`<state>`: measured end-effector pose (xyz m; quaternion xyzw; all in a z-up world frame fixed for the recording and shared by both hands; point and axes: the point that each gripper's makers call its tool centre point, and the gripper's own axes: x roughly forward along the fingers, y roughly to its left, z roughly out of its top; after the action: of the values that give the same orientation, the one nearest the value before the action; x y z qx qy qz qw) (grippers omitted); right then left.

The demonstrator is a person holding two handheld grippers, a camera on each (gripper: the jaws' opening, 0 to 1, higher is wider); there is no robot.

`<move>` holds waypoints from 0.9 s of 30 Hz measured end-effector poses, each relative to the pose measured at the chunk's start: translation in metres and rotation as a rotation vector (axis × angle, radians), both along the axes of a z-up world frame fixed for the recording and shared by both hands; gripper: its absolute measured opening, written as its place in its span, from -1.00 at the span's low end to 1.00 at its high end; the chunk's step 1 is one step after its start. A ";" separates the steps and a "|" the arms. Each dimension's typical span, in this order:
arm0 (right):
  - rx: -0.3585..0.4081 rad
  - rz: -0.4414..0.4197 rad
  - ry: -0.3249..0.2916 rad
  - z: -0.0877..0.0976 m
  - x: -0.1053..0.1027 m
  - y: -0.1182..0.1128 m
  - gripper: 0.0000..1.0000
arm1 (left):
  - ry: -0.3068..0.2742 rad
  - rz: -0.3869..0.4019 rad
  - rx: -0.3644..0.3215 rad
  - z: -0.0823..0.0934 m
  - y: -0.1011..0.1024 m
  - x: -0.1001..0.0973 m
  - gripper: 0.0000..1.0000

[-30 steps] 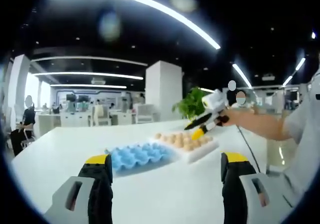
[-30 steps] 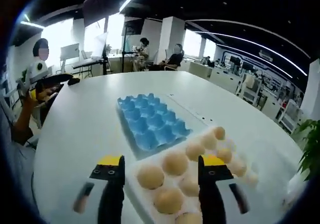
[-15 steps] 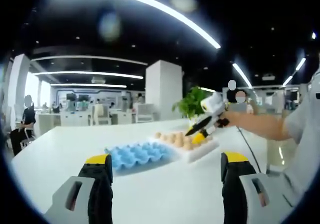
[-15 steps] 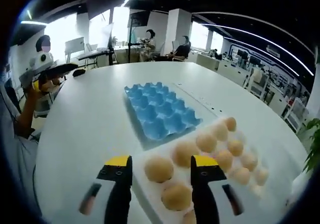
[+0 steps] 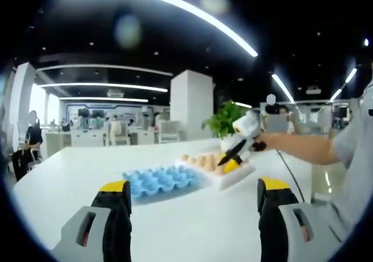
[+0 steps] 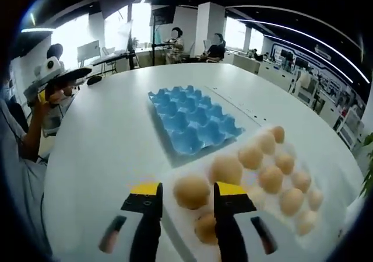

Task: Pick up the eggs on the table and place them into the egg tray on the table

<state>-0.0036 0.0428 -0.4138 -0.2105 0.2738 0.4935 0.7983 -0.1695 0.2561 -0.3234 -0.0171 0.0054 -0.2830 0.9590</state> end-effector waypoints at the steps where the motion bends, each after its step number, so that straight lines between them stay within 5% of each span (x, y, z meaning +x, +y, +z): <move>1: -0.002 0.000 0.003 -0.001 0.000 0.000 -0.28 | 0.001 -0.001 0.001 0.000 0.000 0.000 0.82; 27: 0.017 -0.055 0.051 -0.012 0.006 0.000 -0.46 | 0.003 0.011 0.001 -0.002 0.006 0.000 0.81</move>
<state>0.0028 0.0430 -0.4258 -0.1832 0.2957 0.4789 0.8060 -0.1690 0.2620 -0.3257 -0.0172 0.0067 -0.2778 0.9605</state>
